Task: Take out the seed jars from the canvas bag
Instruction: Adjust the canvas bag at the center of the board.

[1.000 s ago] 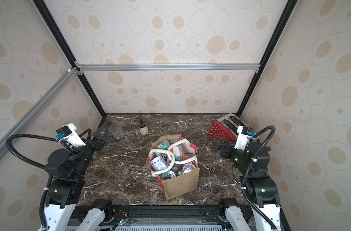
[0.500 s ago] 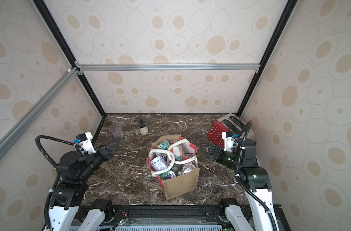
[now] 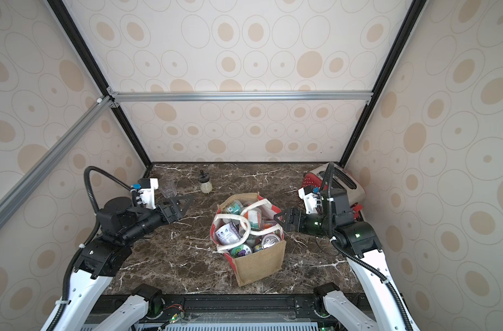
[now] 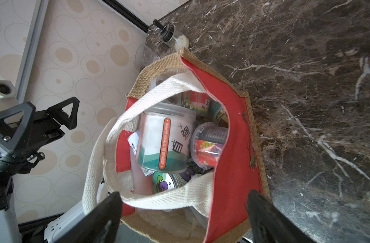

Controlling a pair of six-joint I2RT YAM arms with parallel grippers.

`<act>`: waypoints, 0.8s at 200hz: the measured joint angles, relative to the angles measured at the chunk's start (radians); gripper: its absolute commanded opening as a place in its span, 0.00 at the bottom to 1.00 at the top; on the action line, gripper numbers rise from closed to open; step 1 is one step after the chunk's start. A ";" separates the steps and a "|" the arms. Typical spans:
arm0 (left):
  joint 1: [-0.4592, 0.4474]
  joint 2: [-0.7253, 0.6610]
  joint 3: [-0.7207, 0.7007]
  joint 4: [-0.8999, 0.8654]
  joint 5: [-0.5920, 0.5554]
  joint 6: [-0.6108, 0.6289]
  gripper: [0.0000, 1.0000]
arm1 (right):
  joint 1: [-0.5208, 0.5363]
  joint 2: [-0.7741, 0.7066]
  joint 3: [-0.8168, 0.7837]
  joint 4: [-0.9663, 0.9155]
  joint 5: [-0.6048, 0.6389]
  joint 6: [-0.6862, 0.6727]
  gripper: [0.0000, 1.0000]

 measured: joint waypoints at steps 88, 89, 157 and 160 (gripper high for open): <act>-0.587 0.286 0.229 -0.085 -0.212 0.060 0.87 | 0.028 0.037 0.025 -0.049 0.092 -0.014 1.00; -0.590 0.287 0.230 -0.086 -0.214 0.060 0.87 | 0.028 0.037 0.025 -0.050 0.093 -0.014 1.00; -0.774 0.421 0.280 -0.145 -0.249 0.101 0.78 | 0.031 0.056 0.025 -0.054 0.113 -0.015 0.98; -0.777 0.425 0.282 -0.146 -0.250 0.102 0.78 | 0.031 0.056 0.025 -0.054 0.113 -0.016 0.98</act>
